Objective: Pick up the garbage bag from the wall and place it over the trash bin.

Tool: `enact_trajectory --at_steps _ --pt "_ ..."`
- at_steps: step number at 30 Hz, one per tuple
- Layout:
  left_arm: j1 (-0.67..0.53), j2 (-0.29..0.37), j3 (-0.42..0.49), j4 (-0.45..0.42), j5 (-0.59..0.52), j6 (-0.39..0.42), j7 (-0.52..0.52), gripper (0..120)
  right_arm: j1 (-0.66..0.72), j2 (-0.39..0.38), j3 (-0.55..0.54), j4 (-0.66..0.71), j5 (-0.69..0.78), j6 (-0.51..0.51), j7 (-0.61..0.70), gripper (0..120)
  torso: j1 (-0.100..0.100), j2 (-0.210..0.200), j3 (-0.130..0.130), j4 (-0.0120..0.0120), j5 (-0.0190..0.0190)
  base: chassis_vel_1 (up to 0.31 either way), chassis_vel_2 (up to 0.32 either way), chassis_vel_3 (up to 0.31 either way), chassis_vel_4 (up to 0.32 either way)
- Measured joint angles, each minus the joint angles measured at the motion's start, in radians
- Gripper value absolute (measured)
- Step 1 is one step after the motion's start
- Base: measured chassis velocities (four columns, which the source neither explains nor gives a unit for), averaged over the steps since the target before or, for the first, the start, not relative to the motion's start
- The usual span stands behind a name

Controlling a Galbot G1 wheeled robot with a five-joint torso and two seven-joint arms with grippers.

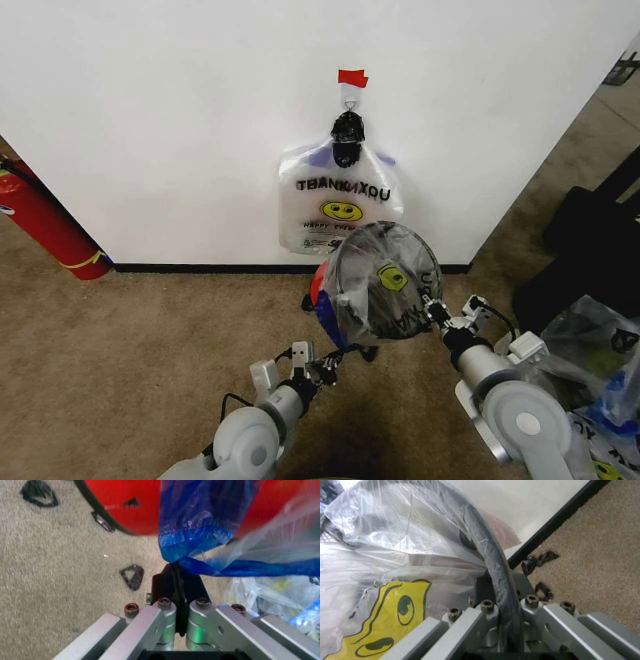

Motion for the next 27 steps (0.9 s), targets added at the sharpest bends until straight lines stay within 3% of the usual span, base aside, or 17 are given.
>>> enact_trajectory --at_steps 6,11,13,18,22,27 --pt "0.038 0.075 -0.039 -0.075 -0.023 0.042 0.021 8 0.000 -0.008 -0.001 -0.006 -0.012 0.000 0.000 0 0.000 0.000 0.000 0.0002 -0.0002 0.000 0.000 0.000 0.000" --pt "0.117 0.160 -0.109 -0.145 0.019 0.082 0.034 30 0.020 -0.019 0.002 -0.037 -0.027 0.005 -0.004 0 0.000 0.000 0.000 0.0003 -0.0003 0.000 0.000 0.000 0.000" --pt "0.118 0.161 -0.111 -0.147 0.020 0.083 0.034 30 0.020 -0.019 0.002 -0.038 -0.028 0.005 -0.004 0 0.000 0.000 0.000 0.0003 -0.0002 0.000 0.000 0.000 0.000" --pt "0.167 0.195 -0.197 -0.213 0.099 0.066 0.014 52 0.028 -0.023 -0.010 -0.066 -0.124 0.022 -0.022 0 0.000 0.000 0.000 0.0002 -0.0003 0.000 0.000 0.000 0.000" --pt "0.169 0.228 -0.236 -0.304 0.162 0.040 0.019 39 0.011 -0.014 -0.031 -0.068 -0.224 0.043 -0.035 0 0.000 0.000 0.000 0.0000 -0.0001 0.000 0.000 0.000 0.000" --pt "0.128 0.268 -0.221 -0.402 0.182 0.083 0.009 23 -0.009 -0.003 -0.063 -0.052 -0.333 0.060 -0.034 0 0.000 0.000 0.000 0.0002 0.0000 0.000 0.000 0.000 0.000"
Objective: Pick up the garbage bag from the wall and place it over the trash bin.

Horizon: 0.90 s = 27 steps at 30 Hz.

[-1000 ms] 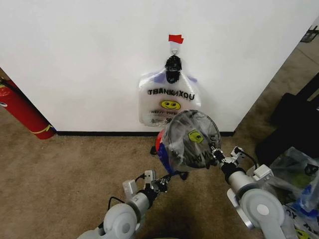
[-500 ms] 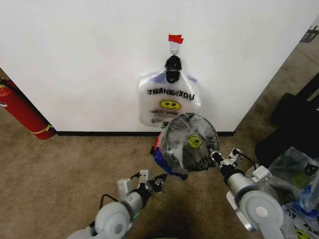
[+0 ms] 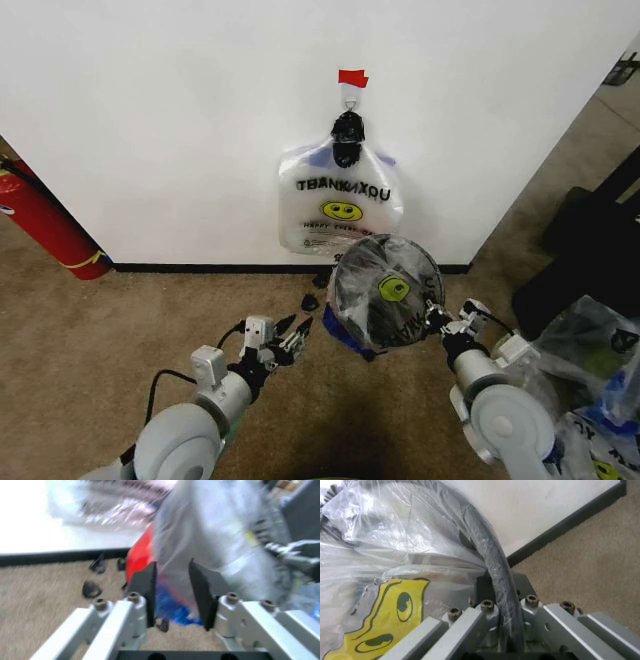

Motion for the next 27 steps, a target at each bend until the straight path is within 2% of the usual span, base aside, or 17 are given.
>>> enact_trajectory --at_steps 6,9,11,14,15,19,21,22,27 --pt "-0.140 0.064 0.069 -0.013 -0.040 0.031 -0.007 0 -0.005 0.035 -0.045 -0.004 -0.159 0.024 0.004 0 0.000 0.000 0.000 -0.0001 -0.0001 0.000 0.000 0.000 0.000" --pt "-0.186 0.065 0.085 -0.013 -0.061 0.053 -0.011 0 0.001 0.048 -0.080 -0.016 -0.227 0.039 0.011 0 0.000 0.000 0.000 -0.0005 -0.0003 0.000 0.000 0.000 0.000" --pt "-0.224 0.063 0.104 -0.016 -0.081 0.080 -0.021 0 0.018 0.060 -0.123 -0.031 -0.276 0.048 0.021 0 0.000 0.000 0.000 0.0006 0.0001 0.000 0.000 0.000 0.000" --pt "-0.354 0.048 0.197 0.008 -0.139 0.121 -0.048 0 0.024 0.086 -0.168 -0.041 -0.327 0.052 0.032 0 0.000 0.000 0.000 0.0002 -0.0002 0.000 0.000 0.000 0.000" --pt "-0.354 0.048 0.197 0.008 -0.139 0.121 -0.048 0 0.024 0.086 -0.168 -0.041 -0.327 0.052 0.032 0 0.000 0.000 0.000 0.0002 -0.0002 0.000 0.000 0.000 0.000" --pt "-0.574 0.001 0.383 0.083 -0.204 0.171 -0.090 0 0.023 0.117 -0.195 -0.053 -0.376 0.054 0.033 0 0.000 0.000 0.000 -0.0003 0.0003 0.000 0.000 0.000 0.000" --pt "-0.670 -0.027 0.470 0.134 -0.187 0.208 -0.113 0 0.018 0.124 -0.193 -0.056 -0.388 0.056 0.033 0 0.000 0.000 0.000 -0.0003 0.0000 0.000 0.000 0.000 0.000" --pt "-0.670 -0.027 0.470 0.134 -0.187 0.208 -0.113 0 0.018 0.124 -0.193 -0.056 -0.388 0.056 0.033 0 0.000 0.000 0.000 -0.0003 0.0000 0.000 0.000 0.000 0.000" --pt "-0.820 -0.083 0.602 0.232 -0.087 0.309 -0.165 0 0.013 0.127 -0.177 -0.064 -0.383 0.072 0.009 0 0.000 0.000 0.000 -0.0001 -0.0001 0.000 0.000 0.000 0.000"
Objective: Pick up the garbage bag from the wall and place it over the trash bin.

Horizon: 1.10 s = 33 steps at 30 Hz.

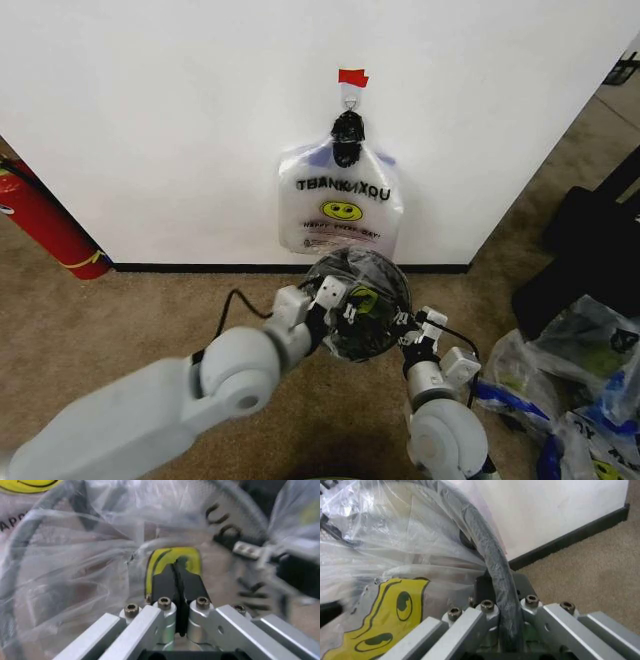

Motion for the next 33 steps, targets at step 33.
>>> enact_trajectory --at_steps 33 --pt "-0.207 -0.337 0.268 0.483 -0.045 0.084 -0.150 0 -0.012 -0.059 0.038 0.026 -0.002 0.013 -0.017 0 0.000 0.000 0.000 0.0001 0.0002 0.000 0.000 0.000 0.000"
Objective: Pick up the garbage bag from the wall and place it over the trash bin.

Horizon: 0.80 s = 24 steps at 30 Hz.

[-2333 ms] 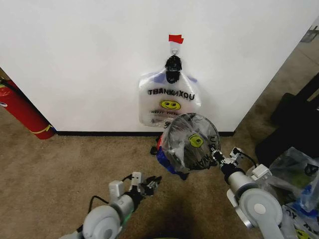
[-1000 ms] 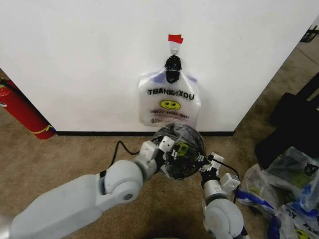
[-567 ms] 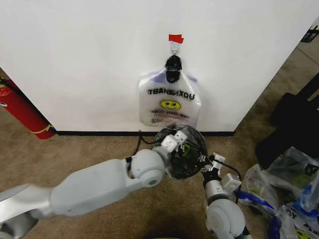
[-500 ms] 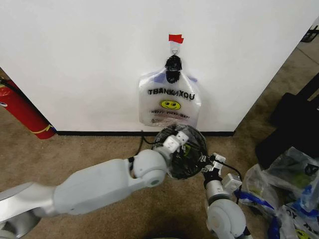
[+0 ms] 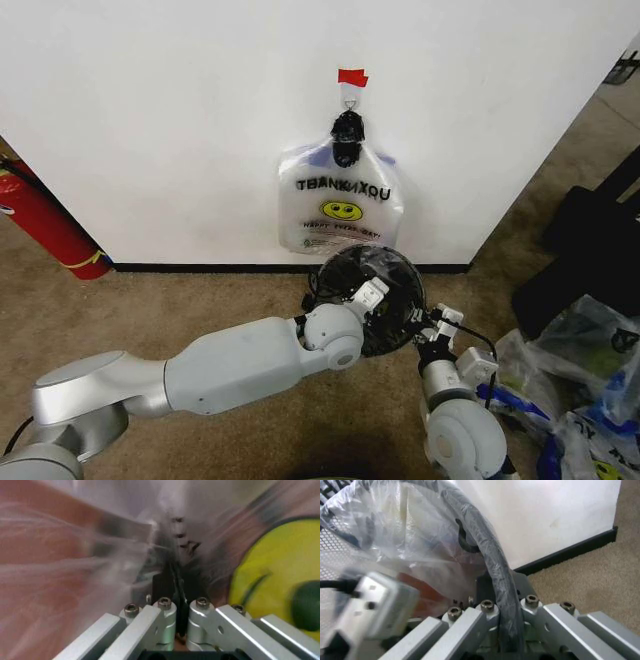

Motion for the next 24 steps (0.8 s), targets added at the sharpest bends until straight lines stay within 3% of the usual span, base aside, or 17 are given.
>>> enact_trajectory --at_steps 13,24 --pt "-0.023 -0.075 0.016 0.128 -0.023 -0.015 0.005 0 -0.021 0.005 -0.006 0.009 -0.001 -0.008 -0.015 0 0.000 0.000 0.000 -0.0001 0.0001 0.000 0.000 0.000 0.000" --pt "-0.018 -0.090 0.017 0.180 -0.033 -0.016 0.013 0 -0.021 0.001 -0.007 0.025 0.052 -0.030 -0.007 0 0.000 0.000 0.000 -0.0001 0.0000 0.000 0.000 0.000 0.000"
